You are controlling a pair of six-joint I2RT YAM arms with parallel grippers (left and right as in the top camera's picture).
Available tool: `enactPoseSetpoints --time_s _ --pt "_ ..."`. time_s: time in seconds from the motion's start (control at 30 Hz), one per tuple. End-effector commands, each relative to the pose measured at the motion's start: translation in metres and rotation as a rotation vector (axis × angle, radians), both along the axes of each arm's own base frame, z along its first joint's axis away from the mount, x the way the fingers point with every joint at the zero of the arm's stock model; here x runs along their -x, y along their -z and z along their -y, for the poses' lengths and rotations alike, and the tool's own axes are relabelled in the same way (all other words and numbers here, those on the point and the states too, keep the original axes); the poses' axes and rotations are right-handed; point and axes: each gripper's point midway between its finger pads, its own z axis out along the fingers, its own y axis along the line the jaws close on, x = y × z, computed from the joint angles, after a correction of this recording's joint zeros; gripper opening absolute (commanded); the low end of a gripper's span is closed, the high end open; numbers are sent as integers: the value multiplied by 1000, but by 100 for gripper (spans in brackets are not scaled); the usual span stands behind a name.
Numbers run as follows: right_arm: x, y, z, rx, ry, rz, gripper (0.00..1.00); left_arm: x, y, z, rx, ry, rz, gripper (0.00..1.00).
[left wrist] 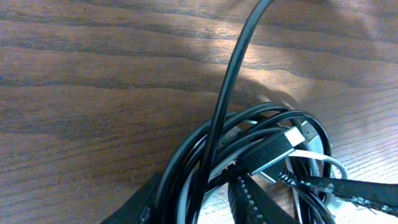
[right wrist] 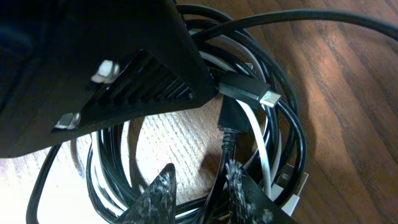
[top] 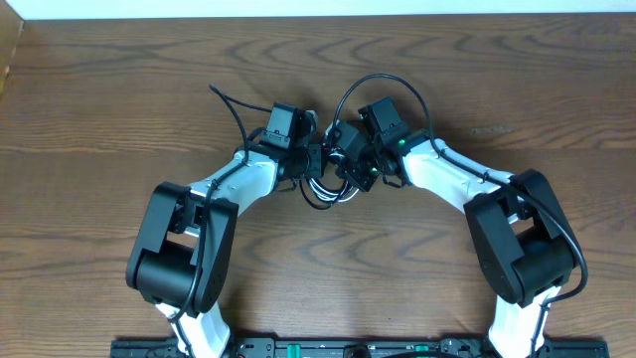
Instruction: Untangle cables
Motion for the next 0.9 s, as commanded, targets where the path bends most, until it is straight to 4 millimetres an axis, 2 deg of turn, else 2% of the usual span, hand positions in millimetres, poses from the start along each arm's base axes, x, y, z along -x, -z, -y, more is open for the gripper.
enactPoseSetpoints --time_s 0.0,0.23,0.43,0.5,0.57,0.63,0.87 --pt "8 2 0 1 -25 0 23 2 12 -2 -24 8 -20 34" --pt "5 11 1 -26 31 21 19 2 12 -2 -23 8 -20 34" --pt "-8 20 13 -3 170 54 3 2 12 -2 -24 8 -21 34" --pt "-7 20 12 -8 170 47 1 2 12 -2 -24 8 -20 34" --pt "-2 13 4 -54 143 27 1 1 13 -4 -33 2 -16 34" --pt "2 -5 -6 -128 104 14 1 -2 13 -8 -57 -12 -4 34" --pt "-4 -41 3 -168 120 56 1 -3 14 -10 -68 -19 1 34"
